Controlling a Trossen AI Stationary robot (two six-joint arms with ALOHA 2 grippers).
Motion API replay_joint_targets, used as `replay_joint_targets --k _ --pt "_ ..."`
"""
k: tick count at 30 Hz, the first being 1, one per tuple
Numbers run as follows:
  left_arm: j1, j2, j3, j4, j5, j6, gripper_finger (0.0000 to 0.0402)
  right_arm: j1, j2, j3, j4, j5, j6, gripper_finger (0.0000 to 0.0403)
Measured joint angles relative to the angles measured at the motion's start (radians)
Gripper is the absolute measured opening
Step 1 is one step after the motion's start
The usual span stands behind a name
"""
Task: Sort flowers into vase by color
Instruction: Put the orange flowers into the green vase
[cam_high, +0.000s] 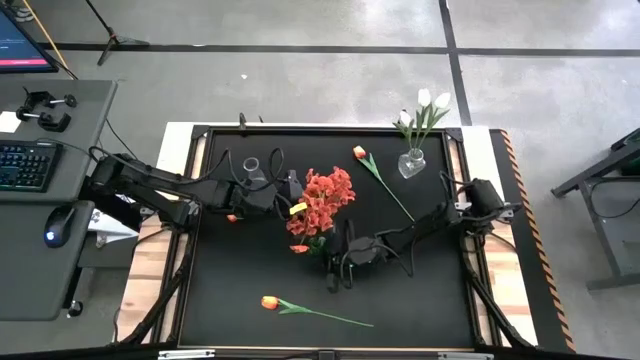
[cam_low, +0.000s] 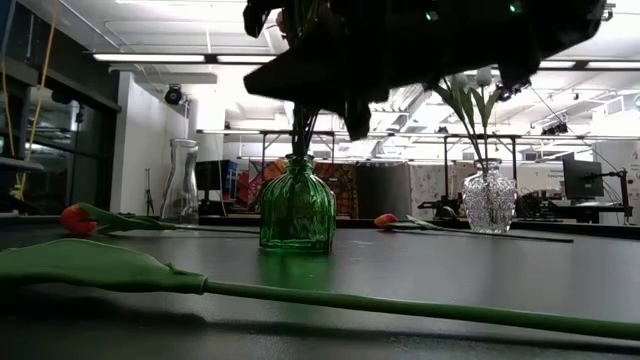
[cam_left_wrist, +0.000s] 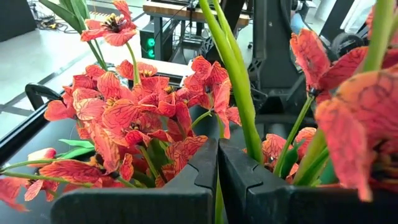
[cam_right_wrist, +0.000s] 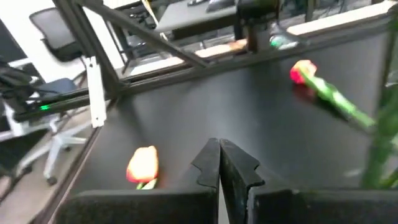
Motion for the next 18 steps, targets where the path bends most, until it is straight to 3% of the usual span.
replay_joint_targets --k 5,14,18 --pt "-0.002 0.000 0.000 -0.007 0.000 0.000 0.0000 -0.028 -0.062 0.000 -0.036 0.002 -0.049 0.0000" --pt "-0.020 -0.006 0.000 -0.088 -0.002 0.001 0.0000 -0.030 -0.194 0.000 -0.283 0.046 -0.105 0.0000" --pt "-0.024 -0.004 0.001 -0.121 -0.003 0.001 0.0000 -0.034 -0.207 0.000 -0.296 0.106 -0.086 0.0000"
